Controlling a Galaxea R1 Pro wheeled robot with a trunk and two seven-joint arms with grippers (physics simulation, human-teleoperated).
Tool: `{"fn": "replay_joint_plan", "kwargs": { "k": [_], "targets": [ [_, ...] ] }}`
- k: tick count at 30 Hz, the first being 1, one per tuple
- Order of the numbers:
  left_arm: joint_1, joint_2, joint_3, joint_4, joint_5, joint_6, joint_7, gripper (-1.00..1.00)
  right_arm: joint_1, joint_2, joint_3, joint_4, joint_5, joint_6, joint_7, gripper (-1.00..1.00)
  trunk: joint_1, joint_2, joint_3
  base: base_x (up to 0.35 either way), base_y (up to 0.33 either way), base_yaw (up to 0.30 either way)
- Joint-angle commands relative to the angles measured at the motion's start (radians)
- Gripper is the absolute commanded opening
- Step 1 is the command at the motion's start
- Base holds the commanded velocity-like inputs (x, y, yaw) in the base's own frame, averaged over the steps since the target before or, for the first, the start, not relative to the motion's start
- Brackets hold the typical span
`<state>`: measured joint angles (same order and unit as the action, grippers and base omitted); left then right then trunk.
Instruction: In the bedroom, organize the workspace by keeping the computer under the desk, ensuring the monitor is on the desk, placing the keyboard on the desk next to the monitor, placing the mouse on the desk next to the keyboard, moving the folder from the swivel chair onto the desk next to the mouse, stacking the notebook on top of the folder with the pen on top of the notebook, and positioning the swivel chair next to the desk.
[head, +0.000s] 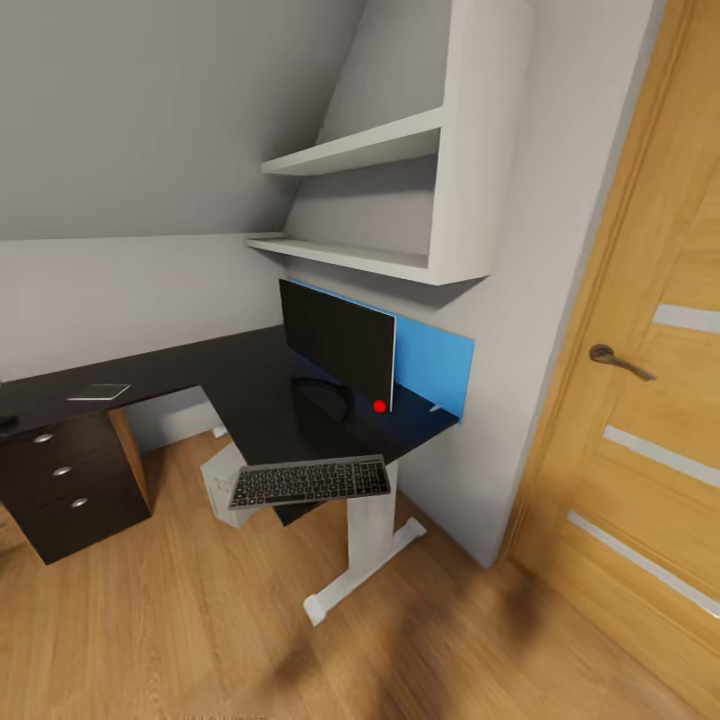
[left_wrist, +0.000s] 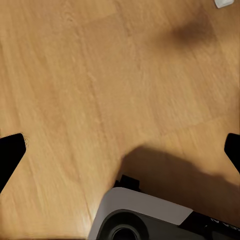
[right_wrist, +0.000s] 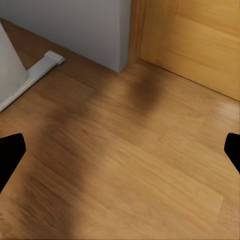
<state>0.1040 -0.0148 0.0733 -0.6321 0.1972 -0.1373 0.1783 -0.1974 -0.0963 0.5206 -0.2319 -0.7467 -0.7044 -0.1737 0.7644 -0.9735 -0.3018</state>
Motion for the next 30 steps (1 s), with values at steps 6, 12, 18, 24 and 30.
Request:
{"fn": "replay_joint_plan", "kwargs": {
  "k": [6,12,18,24,30],
  "targets": [
    [0.000,-0.001,0.001,-0.001,0.010,-0.002,-0.001,1.00,0.000,-0.001,0.009,-0.001,-0.002,-0.001,-0.009,1.00,0.000,-0.001,-0.001,0.000,-0.074,0.263],
    [0.000,-0.001,0.000,-0.001,0.010,-0.002,-0.002,1.00,0.000,-0.001,0.009,-0.001,-0.002,-0.001,-0.009,1.00,0.000,-0.001,-0.001,0.000,-0.244,0.267],
    [0.000,-0.001,0.000,-0.001,0.010,-0.002,-0.002,1.00,0.000,-0.001,0.009,-0.001,-0.002,-0.001,-0.009,1.00,0.000,-0.001,-0.001,0.000,-0.292,0.270],
    [0.000,-0.001,0.000,-0.001,0.010,-0.002,-0.001,1.00,0.000,-0.002,0.009,-0.001,-0.002,-0.001,-0.008,1.00,0.000,-0.001,-0.001,0.000,-0.248,0.275],
    [0.000,-0.001,0.001,-0.001,0.010,-0.002,-0.002,1.00,0.000,-0.002,0.009,-0.001,-0.002,-0.001,-0.008,1.00,0.000,-0.001,-0.001,0.000,-0.265,0.280]
  ]
}}
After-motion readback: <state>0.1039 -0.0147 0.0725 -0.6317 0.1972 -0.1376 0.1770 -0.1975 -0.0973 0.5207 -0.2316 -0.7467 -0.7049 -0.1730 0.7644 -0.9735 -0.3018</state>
